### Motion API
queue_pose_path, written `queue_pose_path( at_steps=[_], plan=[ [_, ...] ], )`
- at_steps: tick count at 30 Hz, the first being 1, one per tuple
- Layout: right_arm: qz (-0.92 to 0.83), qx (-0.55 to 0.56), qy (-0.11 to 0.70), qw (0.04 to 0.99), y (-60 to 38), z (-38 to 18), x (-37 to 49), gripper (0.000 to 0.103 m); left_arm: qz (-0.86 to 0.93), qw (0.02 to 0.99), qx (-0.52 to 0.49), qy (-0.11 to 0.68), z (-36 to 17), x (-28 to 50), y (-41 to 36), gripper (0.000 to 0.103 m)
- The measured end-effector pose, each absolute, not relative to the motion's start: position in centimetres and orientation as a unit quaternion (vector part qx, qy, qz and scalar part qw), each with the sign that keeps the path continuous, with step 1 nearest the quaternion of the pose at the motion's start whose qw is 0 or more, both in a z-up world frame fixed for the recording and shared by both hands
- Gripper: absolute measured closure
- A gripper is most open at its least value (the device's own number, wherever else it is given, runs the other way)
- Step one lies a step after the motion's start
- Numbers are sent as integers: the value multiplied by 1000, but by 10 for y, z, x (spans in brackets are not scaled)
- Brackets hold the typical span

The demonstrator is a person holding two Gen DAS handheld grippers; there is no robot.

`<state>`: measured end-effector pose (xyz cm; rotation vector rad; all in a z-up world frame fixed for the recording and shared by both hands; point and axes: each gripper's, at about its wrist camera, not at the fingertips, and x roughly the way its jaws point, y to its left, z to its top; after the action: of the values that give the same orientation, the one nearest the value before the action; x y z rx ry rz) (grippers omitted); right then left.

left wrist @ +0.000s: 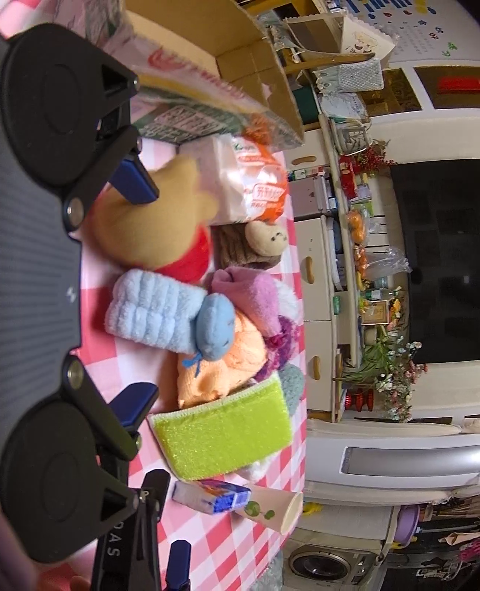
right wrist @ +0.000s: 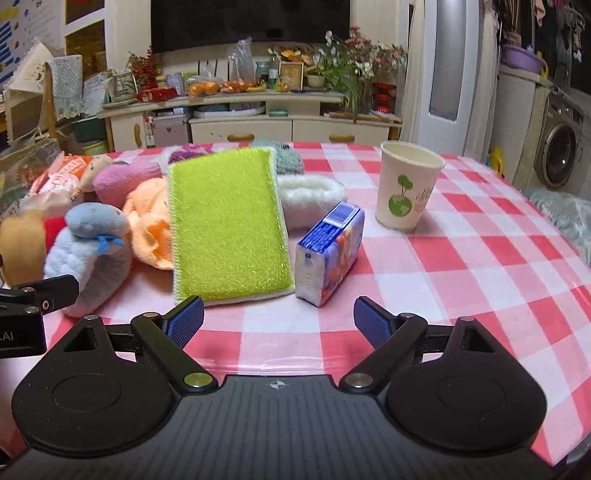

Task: Organize soft objects

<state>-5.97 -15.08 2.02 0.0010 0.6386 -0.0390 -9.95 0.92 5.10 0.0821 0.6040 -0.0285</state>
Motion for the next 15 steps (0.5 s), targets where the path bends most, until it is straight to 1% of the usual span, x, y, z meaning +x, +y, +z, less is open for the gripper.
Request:
queue_pose_path(
  at_steps=[5,15],
  plan=[
    [-16,5,298,954,-156,27,-70,0,-10,959,38,282,69,-110,19,1],
    [-3,-22,251,968,-148,39,-84,0,16,964,40,261,98,-136,48,1]
  ],
)
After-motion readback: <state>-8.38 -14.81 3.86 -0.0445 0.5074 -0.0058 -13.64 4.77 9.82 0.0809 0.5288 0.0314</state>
